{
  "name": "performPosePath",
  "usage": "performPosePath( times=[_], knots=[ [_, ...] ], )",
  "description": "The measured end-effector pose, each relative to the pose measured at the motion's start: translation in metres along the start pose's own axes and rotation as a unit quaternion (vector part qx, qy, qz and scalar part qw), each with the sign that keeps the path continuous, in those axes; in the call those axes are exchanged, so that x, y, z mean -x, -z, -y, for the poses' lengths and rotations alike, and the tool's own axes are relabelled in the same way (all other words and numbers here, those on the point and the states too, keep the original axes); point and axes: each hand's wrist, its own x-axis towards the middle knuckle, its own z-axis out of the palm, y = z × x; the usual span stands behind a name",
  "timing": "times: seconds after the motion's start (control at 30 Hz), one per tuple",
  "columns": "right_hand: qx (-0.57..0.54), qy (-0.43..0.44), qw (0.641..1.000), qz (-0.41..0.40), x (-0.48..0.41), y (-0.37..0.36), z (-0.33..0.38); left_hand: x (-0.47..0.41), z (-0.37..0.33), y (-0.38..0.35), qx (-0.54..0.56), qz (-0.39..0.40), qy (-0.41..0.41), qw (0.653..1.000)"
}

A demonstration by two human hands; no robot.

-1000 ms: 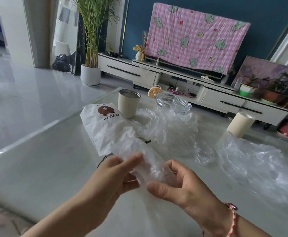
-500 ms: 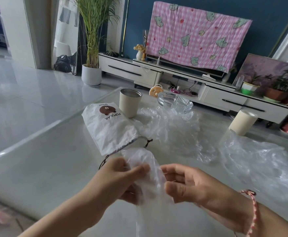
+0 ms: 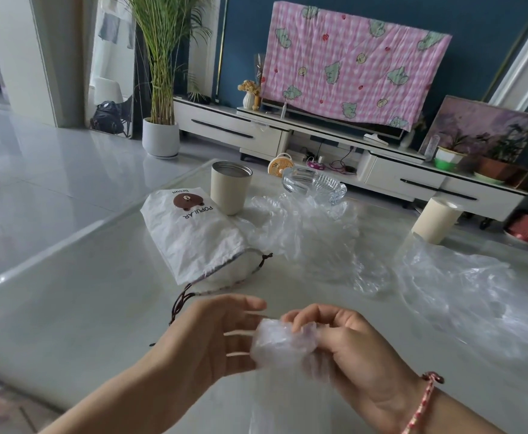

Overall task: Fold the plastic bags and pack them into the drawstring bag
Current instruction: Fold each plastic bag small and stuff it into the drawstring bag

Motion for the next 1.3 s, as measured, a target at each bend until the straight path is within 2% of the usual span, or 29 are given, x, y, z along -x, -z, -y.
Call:
performPosePath(
  times=[0.07,0.2,0.3,0.33,0.37,0.4,0.43,0.47,0.5,0.53,0.57,0.63,0.7,0.73,0.77,0.8,0.83,0.87,0.9,0.97,1.1,1.2,1.3],
  knots=[
    [0.012,0.042,0.999,-0.005,0.003,-0.004,0.003,0.002,0.003,-0.001,0.029,0.024,0.042,0.998],
    [0.064,0.103,0.992,-0.027,0.003,-0.006,0.003,0.005,0.011,-0.004,-0.028,0.125,0.097,0.987],
    [0.092,0.116,0.988,-0.041,0.001,0.001,0.001,0.004,0.013,-0.005,-0.033,0.106,0.084,0.990],
    [0.139,0.160,0.976,-0.053,0.003,0.005,0.001,0.003,0.012,-0.005,-0.042,0.083,0.060,0.994],
    [0.233,0.241,0.940,-0.064,0.005,0.009,0.001,0.002,0.012,-0.001,-0.047,0.054,0.035,0.997],
    [0.360,0.330,0.870,-0.064,0.008,0.012,0.003,0.001,0.012,0.000,-0.042,0.023,0.020,0.999],
    [0.485,0.400,0.775,-0.062,0.010,0.014,0.004,-0.001,0.012,0.002,-0.029,0.005,0.007,1.000],
    [0.578,0.445,0.684,-0.028,0.011,0.015,0.002,0.000,0.011,0.001,-0.025,-0.009,-0.003,1.000],
    [0.630,0.464,0.623,0.003,0.013,0.012,-0.005,0.000,0.012,0.000,-0.027,-0.008,-0.010,1.000],
    [0.645,0.483,0.592,0.011,0.017,0.005,-0.013,0.001,0.012,-0.002,-0.029,-0.009,-0.018,0.999],
    [0.628,0.497,0.599,0.010,0.020,-0.004,-0.019,0.000,0.013,-0.001,-0.028,-0.007,-0.028,0.999],
    [0.569,0.516,0.641,0.018,0.023,-0.014,-0.024,-0.003,0.017,0.001,-0.021,-0.019,-0.033,0.999],
    [0.551,0.521,0.651,0.030,0.022,-0.018,-0.024,-0.004,0.019,0.002,-0.028,-0.033,-0.036,0.998],
    [0.536,0.500,0.679,0.037,0.021,-0.019,-0.020,-0.005,0.020,0.002,-0.040,-0.041,-0.048,0.997],
    [0.498,0.448,0.741,0.034,0.023,-0.020,-0.013,-0.006,0.021,0.002,-0.052,-0.052,-0.064,0.995],
    [0.436,0.368,0.820,0.037,0.023,-0.022,-0.007,-0.007,0.021,0.004,-0.066,-0.060,-0.080,0.993],
    [0.373,0.278,0.884,0.045,0.023,-0.023,-0.004,-0.009,0.022,0.006,-0.078,-0.072,-0.094,0.990],
    [0.314,0.211,0.924,0.060,0.021,-0.023,-0.003,-0.010,0.022,0.005,-0.087,-0.086,-0.101,0.987],
    [0.282,0.168,0.942,0.075,0.019,-0.021,-0.003,-0.012,0.022,0.004,-0.092,-0.100,-0.102,0.985],
    [0.253,0.094,0.957,0.105,0.015,-0.020,0.003,-0.014,0.024,0.005,-0.108,-0.099,-0.094,0.985],
    [0.230,0.033,0.968,0.095,0.011,-0.021,0.006,-0.010,0.029,0.006,-0.134,0.023,-0.082,0.987],
    [0.193,0.018,0.977,0.090,0.009,-0.025,0.004,-0.005,0.035,0.001,-0.197,-0.020,-0.172,0.965],
    [0.188,0.022,0.978,0.090,0.011,-0.029,0.000,-0.005,0.040,-0.001,-0.255,-0.107,-0.255,0.927]
  ],
)
